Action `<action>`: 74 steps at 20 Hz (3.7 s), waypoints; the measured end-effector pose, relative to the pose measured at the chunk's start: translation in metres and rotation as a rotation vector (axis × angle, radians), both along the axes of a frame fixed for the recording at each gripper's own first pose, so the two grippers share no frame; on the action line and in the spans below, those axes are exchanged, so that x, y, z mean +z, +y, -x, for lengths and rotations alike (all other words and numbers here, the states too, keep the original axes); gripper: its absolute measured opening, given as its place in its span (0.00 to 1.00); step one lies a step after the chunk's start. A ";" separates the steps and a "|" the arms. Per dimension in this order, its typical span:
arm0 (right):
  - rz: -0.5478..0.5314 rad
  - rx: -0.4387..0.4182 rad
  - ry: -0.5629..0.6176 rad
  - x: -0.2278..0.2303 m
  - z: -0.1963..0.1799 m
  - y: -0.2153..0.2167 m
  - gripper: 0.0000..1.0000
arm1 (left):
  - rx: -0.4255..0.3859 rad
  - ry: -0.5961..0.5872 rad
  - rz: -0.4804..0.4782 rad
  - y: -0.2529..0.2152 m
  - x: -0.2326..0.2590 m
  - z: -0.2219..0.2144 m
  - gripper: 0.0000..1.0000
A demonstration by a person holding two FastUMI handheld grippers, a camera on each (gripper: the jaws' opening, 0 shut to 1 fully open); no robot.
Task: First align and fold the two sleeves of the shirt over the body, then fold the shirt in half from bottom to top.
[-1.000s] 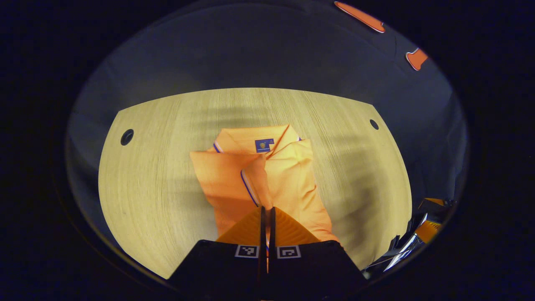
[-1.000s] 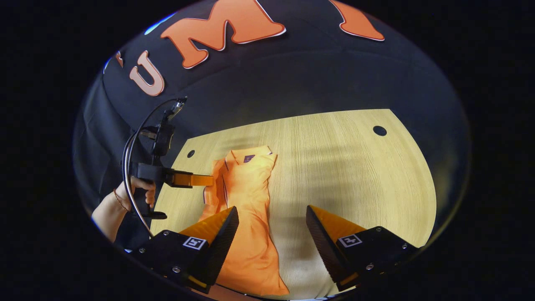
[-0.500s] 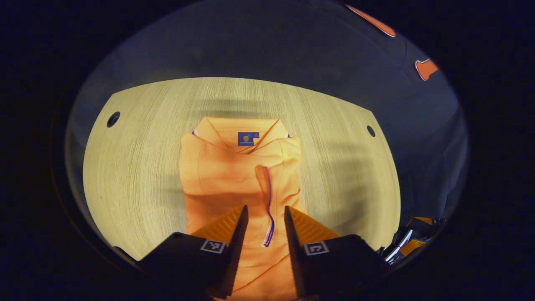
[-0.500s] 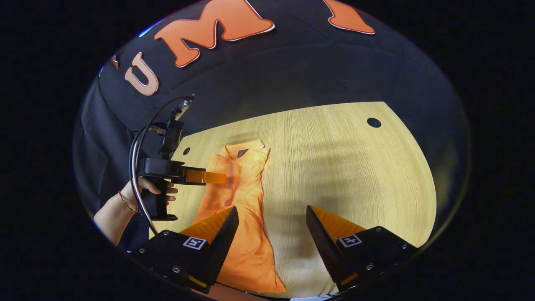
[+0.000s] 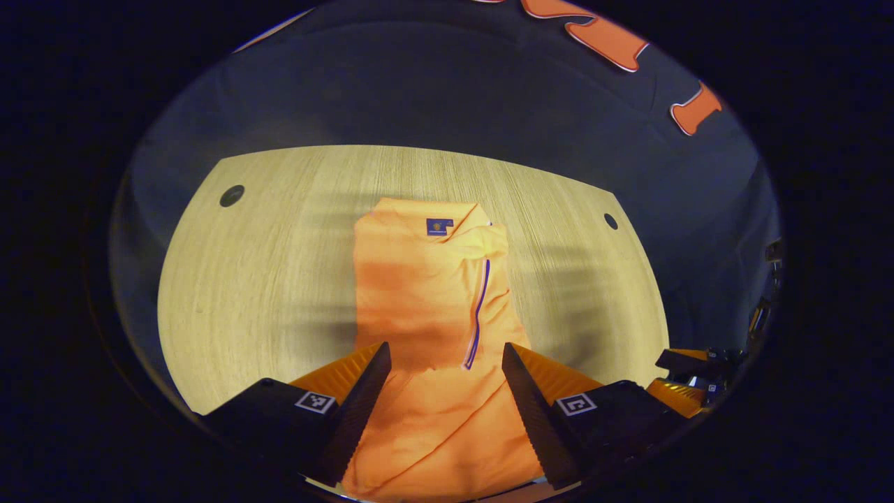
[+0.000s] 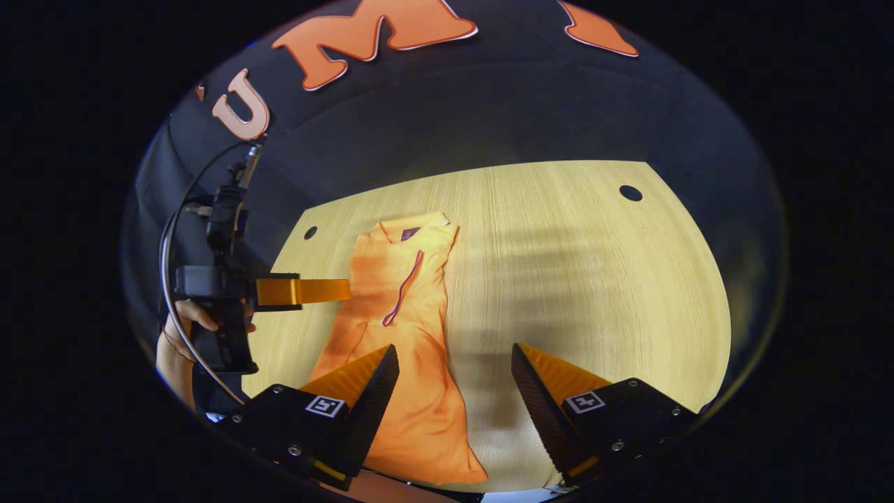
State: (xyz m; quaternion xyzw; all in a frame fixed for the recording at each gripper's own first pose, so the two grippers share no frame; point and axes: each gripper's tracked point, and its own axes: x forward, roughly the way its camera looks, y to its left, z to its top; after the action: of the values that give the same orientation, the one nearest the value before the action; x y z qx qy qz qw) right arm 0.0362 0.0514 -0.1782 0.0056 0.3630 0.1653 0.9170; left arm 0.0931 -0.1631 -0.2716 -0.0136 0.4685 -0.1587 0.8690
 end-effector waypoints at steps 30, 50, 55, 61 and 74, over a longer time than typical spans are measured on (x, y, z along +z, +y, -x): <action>0.431 0.000 0.458 -0.206 0.187 -0.001 0.99 | 0.061 0.296 -0.317 0.133 -0.150 0.298 0.98; 0.289 0.025 0.375 -0.201 0.182 0.012 0.00 | 0.120 0.206 -0.202 0.117 -0.146 0.282 0.01; 0.241 0.059 0.308 -0.168 0.163 0.019 0.00 | 0.168 0.180 -0.160 0.108 -0.120 0.274 0.01; 0.197 0.078 0.209 -0.115 0.123 0.011 0.00 | 0.179 0.060 -0.124 0.083 -0.070 0.231 0.01; 0.120 0.036 0.071 -0.018 0.006 0.031 0.00 | 0.111 -0.130 -0.103 0.063 0.011 0.083 0.01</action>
State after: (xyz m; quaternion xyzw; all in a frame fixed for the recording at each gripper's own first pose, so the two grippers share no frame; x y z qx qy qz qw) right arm 0.0304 0.0824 -0.1963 -0.0502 0.4047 0.1594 0.8991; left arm 0.0097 -0.1005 -0.2606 0.0153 0.4173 -0.0864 0.9045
